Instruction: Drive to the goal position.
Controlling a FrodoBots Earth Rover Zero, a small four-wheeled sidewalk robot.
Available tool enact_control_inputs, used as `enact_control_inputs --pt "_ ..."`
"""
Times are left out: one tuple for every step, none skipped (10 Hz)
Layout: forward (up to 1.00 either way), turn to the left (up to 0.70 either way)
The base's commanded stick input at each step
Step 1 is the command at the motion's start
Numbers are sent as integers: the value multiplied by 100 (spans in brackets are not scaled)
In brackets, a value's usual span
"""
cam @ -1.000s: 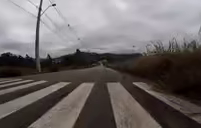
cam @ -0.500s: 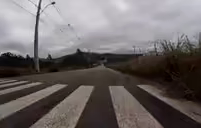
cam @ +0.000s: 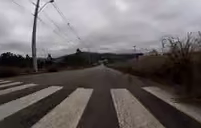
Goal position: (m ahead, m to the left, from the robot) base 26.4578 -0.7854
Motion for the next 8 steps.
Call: enact_control_inputs --pt "70 0" --pt "70 0" --pt "70 0" --pt "70 0" --pt "70 0" --pt "70 0" --pt "70 0" --pt "70 0"
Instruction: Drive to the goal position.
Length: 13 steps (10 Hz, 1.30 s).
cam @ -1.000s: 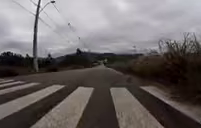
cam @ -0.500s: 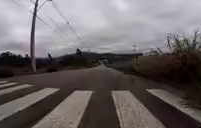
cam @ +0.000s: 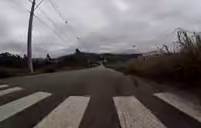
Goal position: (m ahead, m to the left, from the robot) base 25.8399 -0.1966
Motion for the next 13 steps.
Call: enact_control_inputs --pt "70 0" --pt "70 0" --pt "70 0" --pt "70 0" --pt "70 0" --pt "70 0" --pt "70 0" --pt "70 0" --pt "70 0" --pt "70 0" --pt "70 0" --pt "70 0" --pt "70 0"
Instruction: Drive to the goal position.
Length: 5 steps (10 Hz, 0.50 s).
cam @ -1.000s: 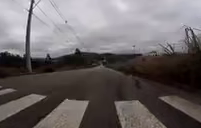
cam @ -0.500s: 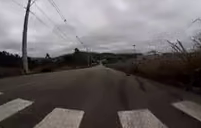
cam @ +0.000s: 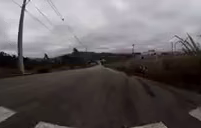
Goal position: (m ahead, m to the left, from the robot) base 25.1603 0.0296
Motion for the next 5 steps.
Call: enact_control_inputs --pt "70 0" --pt "70 0" --pt "70 0" --pt "70 0" --pt "70 0"
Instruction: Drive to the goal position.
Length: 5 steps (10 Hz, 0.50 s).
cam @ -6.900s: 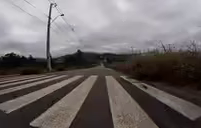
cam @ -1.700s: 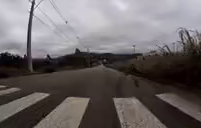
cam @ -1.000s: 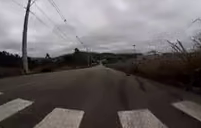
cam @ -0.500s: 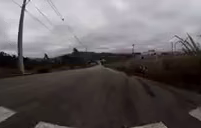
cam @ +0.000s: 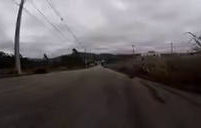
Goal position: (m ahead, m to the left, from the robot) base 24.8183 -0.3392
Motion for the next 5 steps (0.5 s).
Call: enact_control_inputs --pt "70 0" --pt "70 0" --pt "70 0" --pt "70 0" --pt "70 0"
